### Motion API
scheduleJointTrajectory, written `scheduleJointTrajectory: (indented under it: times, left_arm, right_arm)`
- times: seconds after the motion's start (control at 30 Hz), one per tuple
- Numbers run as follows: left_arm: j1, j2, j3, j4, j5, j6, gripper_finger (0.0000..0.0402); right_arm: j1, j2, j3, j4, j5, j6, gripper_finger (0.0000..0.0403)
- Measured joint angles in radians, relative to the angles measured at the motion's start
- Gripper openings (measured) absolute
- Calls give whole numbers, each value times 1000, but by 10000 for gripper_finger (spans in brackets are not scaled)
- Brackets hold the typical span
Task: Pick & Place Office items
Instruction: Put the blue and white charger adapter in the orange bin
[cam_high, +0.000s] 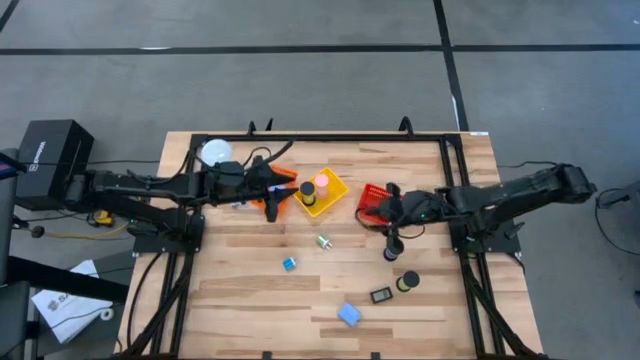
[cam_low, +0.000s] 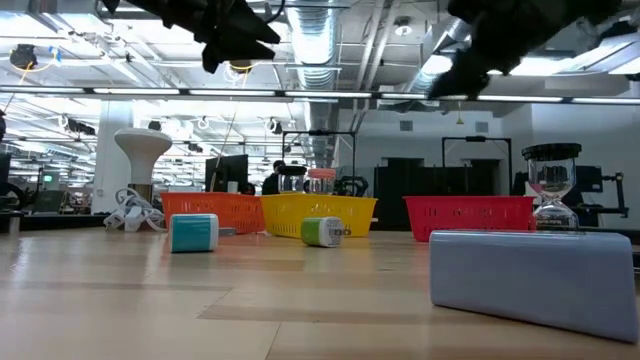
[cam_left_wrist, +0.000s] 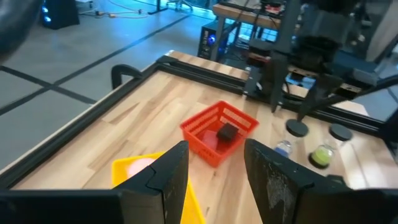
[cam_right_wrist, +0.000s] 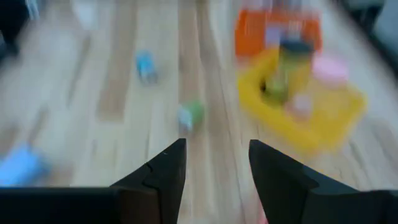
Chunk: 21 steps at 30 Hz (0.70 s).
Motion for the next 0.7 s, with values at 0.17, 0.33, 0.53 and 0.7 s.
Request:
scheduleJointTrajectory:
  times: [0.17, 0.33, 0.53, 0.7]
  left_arm:
    - [-41, 0, 0, 0, 0, -5, 150]
    - [-87, 0, 0, 0, 0, -6, 150]
    - [-133, 0, 0, 0, 0, -5, 150]
    - [-159, 0, 0, 0, 0, -6, 150]
  right_arm:
    - [-49, 77, -82, 360, 0, -59, 168]
    - [-91, 184, -59, 404, 0, -72, 169]
    - [-98, 306, -38, 473, -38, -80, 170]
    - [-100, 400, 6, 486, -138, -103, 170]
